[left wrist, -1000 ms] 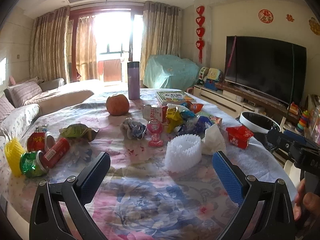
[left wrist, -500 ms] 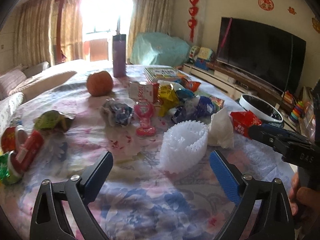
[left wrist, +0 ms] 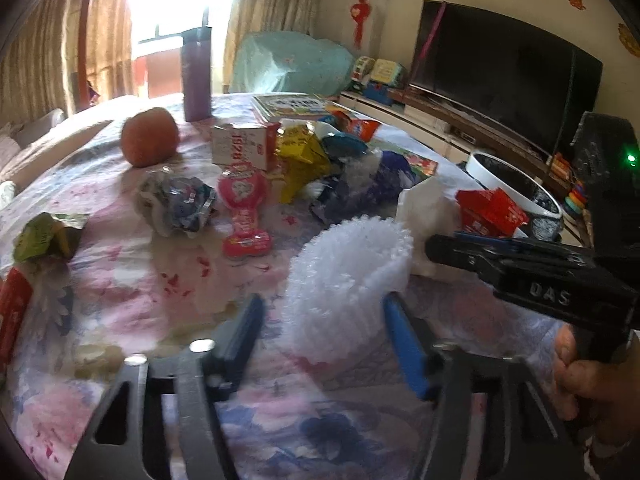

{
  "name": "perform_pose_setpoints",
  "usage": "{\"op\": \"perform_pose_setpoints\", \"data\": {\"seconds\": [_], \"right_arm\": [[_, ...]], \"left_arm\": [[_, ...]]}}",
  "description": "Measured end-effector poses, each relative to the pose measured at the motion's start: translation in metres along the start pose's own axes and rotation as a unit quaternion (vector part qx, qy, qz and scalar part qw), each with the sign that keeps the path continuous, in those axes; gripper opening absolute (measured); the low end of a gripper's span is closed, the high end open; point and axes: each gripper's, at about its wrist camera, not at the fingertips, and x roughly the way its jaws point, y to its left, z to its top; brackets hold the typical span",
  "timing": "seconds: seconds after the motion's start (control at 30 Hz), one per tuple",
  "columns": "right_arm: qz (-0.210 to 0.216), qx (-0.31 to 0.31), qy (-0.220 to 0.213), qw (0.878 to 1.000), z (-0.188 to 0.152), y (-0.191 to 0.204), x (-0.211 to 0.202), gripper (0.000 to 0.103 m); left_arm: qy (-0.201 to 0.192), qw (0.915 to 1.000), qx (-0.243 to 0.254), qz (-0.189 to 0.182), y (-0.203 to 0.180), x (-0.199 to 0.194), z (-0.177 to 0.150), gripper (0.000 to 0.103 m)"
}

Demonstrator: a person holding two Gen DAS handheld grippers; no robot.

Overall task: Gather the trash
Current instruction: 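Grasp the white foam net with the left tool while the right tool grasps the white-red plastic bag, then carry both items over the bin and open both tools to drop them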

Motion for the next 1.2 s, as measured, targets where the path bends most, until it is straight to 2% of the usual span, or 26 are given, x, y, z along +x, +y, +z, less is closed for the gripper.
{"op": "perform_pose_setpoints", "data": {"seconds": [0.03, 0.07, 0.13, 0.27, 0.47, 0.7, 1.0, 1.2], "right_arm": [[0.003, 0.005, 0.000, 1.000, -0.001, -0.001, 0.000, 0.026], [0.007, 0.009, -0.003, 1.000, -0.001, -0.003, -0.002, 0.019], [0.010, 0.012, -0.008, 1.000, -0.001, -0.005, -0.007, 0.015], [0.017, 0.011, -0.019, 1.000, -0.003, -0.005, -0.022, 0.009], [0.018, 0.010, -0.043, 0.999, 0.000, -0.002, -0.042, 0.008], [0.011, 0.026, -0.072, 0.997, 0.000, -0.018, -0.072, 0.008], [-0.025, 0.065, -0.103, 0.992, -0.002, -0.067, -0.110, 0.008], [-0.056, 0.088, -0.113, 0.988, -0.005, -0.103, -0.125, 0.008]], "left_arm": [[0.002, 1.0000, 0.001, -0.005, -0.001, 0.001, 0.000, 0.033], [0.004, 1.0000, 0.003, -0.008, -0.001, 0.002, 0.000, 0.029], [0.003, 0.9999, 0.006, -0.009, -0.002, 0.002, 0.000, 0.021], [-0.009, 0.9998, 0.005, -0.015, -0.005, -0.006, 0.002, 0.020], [-0.033, 0.9992, 0.009, -0.019, -0.016, -0.026, 0.006, 0.020], [-0.042, 0.9982, 0.017, -0.039, -0.034, -0.036, 0.016, 0.020], [-0.044, 0.9947, 0.051, -0.077, -0.079, -0.027, 0.035, 0.020], [-0.038, 0.9918, 0.077, -0.095, -0.107, -0.002, 0.051, 0.020]]}}
